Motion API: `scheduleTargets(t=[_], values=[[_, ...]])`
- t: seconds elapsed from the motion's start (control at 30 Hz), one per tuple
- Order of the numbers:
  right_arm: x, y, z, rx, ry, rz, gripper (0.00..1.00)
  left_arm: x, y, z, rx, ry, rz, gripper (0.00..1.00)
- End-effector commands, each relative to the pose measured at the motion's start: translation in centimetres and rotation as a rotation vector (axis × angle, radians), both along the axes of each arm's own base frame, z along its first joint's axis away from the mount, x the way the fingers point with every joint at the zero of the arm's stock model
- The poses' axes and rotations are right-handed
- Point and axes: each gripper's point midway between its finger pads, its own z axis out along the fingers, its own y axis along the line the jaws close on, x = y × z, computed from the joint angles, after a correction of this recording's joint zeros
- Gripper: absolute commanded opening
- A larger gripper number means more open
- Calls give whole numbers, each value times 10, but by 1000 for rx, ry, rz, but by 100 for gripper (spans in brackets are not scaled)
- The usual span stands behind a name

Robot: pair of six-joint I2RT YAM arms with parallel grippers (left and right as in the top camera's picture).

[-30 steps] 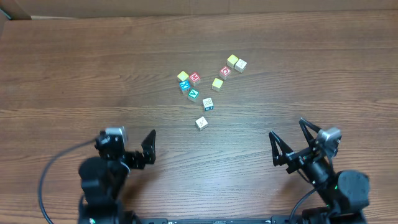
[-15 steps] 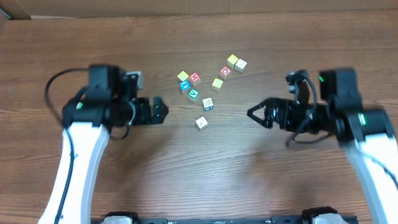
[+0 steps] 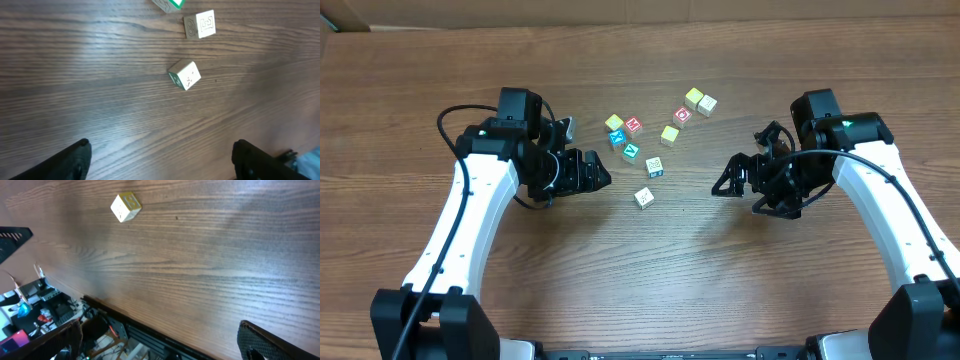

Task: Flip 5 blocks
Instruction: 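Raise both arms and move the left gripper toward the block cluster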

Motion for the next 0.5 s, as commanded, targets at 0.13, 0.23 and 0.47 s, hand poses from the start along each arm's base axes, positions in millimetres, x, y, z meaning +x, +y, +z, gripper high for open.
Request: scheduleTargets(t=[0.13,0.23,0.47], values=[[11,0,8,-10,-82,11,100,-5,-33,-11,135,42,70,80],[12,-3,5,-34,-56,-31,100,-6,-48,-21,232,39,151,75],[12,-37,0,-248,-42,-166,100,-4,-89,-61,202,144,258,61]])
